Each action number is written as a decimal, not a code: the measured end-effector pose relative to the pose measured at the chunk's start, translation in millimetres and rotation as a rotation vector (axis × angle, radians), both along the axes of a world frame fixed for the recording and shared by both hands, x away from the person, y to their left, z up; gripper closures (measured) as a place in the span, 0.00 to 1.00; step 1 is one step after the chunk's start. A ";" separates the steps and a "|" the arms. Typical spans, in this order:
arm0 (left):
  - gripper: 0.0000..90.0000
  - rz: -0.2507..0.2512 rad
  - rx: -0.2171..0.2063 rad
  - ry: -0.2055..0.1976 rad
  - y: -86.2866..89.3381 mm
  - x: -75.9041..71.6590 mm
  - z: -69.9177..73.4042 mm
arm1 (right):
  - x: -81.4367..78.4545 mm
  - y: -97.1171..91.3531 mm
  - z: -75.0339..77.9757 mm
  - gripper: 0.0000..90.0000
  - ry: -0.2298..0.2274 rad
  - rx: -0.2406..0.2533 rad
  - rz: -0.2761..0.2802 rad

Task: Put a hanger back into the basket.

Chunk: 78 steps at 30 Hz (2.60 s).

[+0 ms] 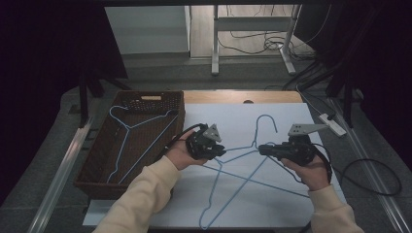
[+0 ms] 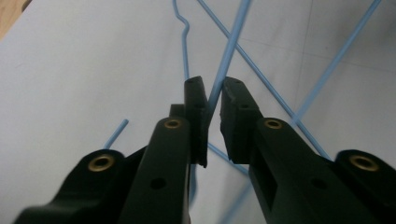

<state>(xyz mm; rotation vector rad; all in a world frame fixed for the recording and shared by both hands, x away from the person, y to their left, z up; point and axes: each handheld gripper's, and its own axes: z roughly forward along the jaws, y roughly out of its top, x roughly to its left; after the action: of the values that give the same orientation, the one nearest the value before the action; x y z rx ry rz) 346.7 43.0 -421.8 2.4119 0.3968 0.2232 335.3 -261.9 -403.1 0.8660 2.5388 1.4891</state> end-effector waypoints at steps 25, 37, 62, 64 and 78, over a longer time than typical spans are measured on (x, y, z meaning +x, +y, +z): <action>0.97 0.192 -0.171 0.048 37.0 -17.0 24.1 | -12.9 -15.0 -2.1 0.41 -0.213 0.073 -0.216; 0.97 0.242 -0.242 0.016 61.6 -24.3 39.1 | -13.7 -26.1 -20.3 0.38 -0.166 0.041 -0.266; 0.97 0.423 -0.391 -0.087 154.7 -46.8 72.6 | -11.6 -35.8 -35.5 0.38 -0.124 0.022 -0.298; 0.97 0.434 -0.402 -0.091 160.0 -48.4 73.0 | -11.4 -35.8 -36.0 0.38 -0.120 0.021 -0.298; 0.97 0.572 -0.467 -0.151 229.1 -73.8 76.1 | -10.4 -35.3 -38.7 0.39 -0.113 0.011 -0.304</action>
<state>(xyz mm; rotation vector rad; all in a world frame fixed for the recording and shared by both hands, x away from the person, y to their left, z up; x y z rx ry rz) 272.9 272.0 -345.7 1.7681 0.9492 0.4991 324.9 -297.2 -441.8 1.0786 2.2033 1.4142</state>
